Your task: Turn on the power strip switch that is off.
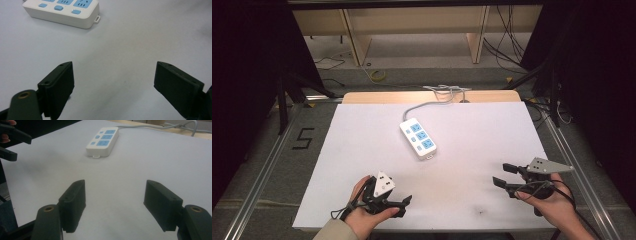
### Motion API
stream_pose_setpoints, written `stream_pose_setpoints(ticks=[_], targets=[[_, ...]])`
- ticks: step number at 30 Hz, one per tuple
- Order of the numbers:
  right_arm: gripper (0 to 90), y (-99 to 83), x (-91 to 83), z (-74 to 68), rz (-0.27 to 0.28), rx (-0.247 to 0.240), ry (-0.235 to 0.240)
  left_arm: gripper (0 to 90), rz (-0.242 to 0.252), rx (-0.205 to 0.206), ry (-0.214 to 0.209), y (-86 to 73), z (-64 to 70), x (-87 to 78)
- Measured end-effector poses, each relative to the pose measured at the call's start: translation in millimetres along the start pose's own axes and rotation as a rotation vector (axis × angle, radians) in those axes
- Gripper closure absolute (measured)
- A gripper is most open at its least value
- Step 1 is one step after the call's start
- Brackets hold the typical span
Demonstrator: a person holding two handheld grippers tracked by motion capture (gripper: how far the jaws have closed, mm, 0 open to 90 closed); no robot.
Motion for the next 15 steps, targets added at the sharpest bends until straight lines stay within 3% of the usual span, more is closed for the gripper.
stream_pose_setpoints(ticks=[7,11,12,13,14,15], targets=[[34.2,-0.4,-0.3,-2.6,-0.003,-0.001,-0.002,20.6,-0.003,-0.008,0.035,4.5,-6.6,0.5],[34.2,-0.4,2.4,-2.9,-0.010,-0.004,0.000,34.8,-0.011,-0.027,0.085,15.9,-12.1,5.5],[34.2,-0.4,2.4,-2.9,-0.010,-0.004,0.000,34.8,-0.007,-0.030,0.100,19.3,-13.4,7.8],[34.2,-0.3,3.0,-3.1,-0.011,-0.005,0.002,44.2,-0.004,-0.033,0.113,22.4,-14.9,9.8],[34.2,-0.3,3.0,-3.1,-0.011,-0.005,0.002,44.2,-0.004,-0.036,0.120,24.7,-16.2,11.5],[34.2,-0.2,2.7,-3.2,-0.013,-0.006,0.001,57.1,-0.006,-0.041,0.126,26.6,-17.8,13.2]])
Point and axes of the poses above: each handheld gripper's, and its own axes: x roughly forward along the jaws, y roughly out of its top, z roughly to its right, the point moved 1 cm from there along x, roughly forward along the jaws, and after that the axes turned 2 degrees about y, right-handed, at the moved point
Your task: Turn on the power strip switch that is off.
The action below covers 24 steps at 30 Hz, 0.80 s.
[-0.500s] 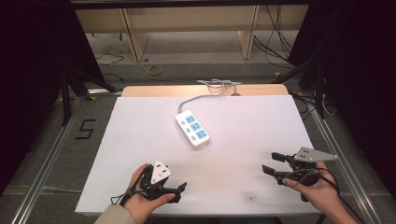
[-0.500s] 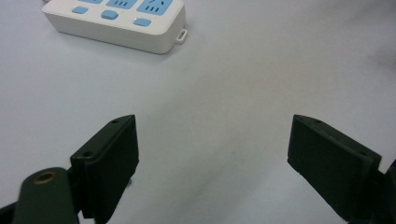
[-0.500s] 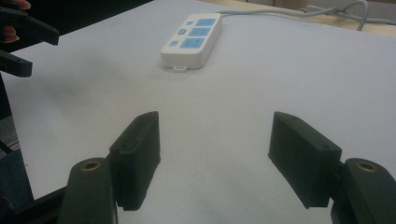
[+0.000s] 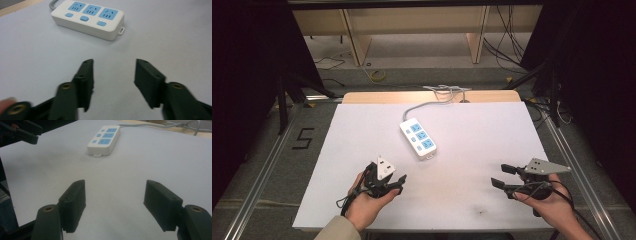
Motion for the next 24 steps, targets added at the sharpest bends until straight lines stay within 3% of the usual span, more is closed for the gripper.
stream_pose_setpoints(ticks=[3,10,24], targets=[[34.2,-0.3,-0.3,0.7,-0.001,0.001,-0.002,70.2,-0.006,0.003,-0.006,4.7,-3.4,4.8],[34.2,-0.2,-0.3,0.4,0.002,-0.002,-0.001,89.5,0.012,0.008,0.007,14.2,-10.1,9.2],[34.2,-0.1,-0.2,0.1,0.001,-0.005,0.000,89.6,-0.018,0.015,0.027,23.8,-20.6,19.5]])
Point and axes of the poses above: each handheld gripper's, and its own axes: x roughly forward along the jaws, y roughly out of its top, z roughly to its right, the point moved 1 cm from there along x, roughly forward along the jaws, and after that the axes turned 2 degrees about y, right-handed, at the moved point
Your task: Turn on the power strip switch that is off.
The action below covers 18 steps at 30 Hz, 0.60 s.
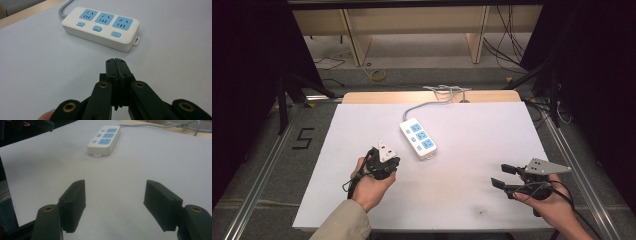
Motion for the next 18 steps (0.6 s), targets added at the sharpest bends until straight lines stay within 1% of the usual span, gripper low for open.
stream_pose_setpoints(ticks=[2,3,5,7,9,11,13,18], targets=[[34.2,0.0,0.1,0.0,-0.001,0.001,0.000,89.6,-0.001,0.002,0.004,1.1,-1.1,0.9],[34.2,0.0,0.0,0.0,-0.003,0.001,0.000,89.6,0.002,-0.004,0.006,1.6,-1.1,1.6],[34.2,-0.1,0.2,0.0,-0.002,0.001,0.001,89.6,-0.006,0.004,0.005,2.9,-2.4,2.2],[34.2,0.0,0.1,-0.2,-0.004,0.002,0.000,89.6,-0.005,-0.003,0.009,3.6,-2.7,3.6],[34.2,0.0,0.1,-0.2,-0.004,0.002,0.000,89.7,-0.012,0.004,0.008,4.8,-4.1,4.5],[34.2,-0.1,0.3,0.0,-0.004,0.000,-0.001,89.6,-0.014,-0.001,0.011,6.2,-4.6,5.5],[34.2,0.0,0.3,-0.2,-0.004,0.004,-0.001,89.7,-0.016,0.004,0.012,8.0,-5.6,6.5],[34.2,-0.2,0.5,0.1,-0.004,0.003,-0.001,89.7,-0.019,-0.005,0.009,11.8,-5.9,10.2]])
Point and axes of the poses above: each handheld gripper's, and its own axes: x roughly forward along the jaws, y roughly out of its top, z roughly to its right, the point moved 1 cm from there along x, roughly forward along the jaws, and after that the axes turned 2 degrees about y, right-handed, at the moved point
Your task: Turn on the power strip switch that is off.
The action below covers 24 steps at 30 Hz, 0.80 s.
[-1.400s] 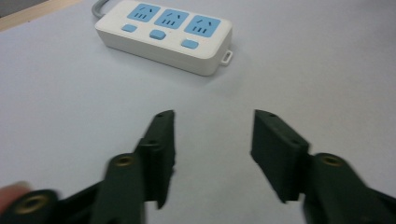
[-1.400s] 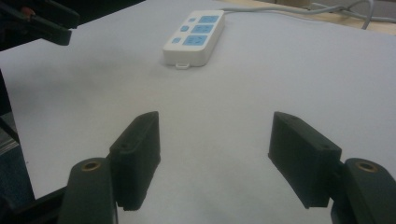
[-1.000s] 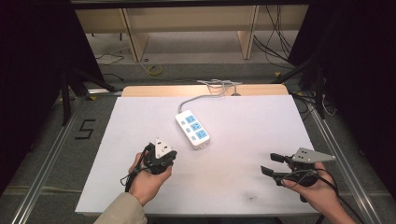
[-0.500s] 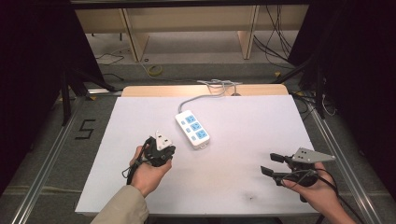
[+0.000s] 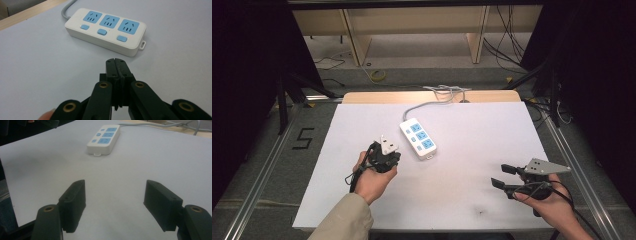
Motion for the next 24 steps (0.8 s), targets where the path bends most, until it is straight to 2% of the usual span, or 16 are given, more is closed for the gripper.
stream_pose_setpoints(ticks=[18,24], targets=[[34.3,-0.1,0.5,-0.8,-0.007,-0.007,-0.001,89.8,0.001,-0.002,0.012,11.0,-5.1,10.1],[34.3,-0.3,0.3,-0.9,-0.009,-0.006,-0.003,89.8,-0.002,0.013,0.012,14.7,-5.7,14.2]])
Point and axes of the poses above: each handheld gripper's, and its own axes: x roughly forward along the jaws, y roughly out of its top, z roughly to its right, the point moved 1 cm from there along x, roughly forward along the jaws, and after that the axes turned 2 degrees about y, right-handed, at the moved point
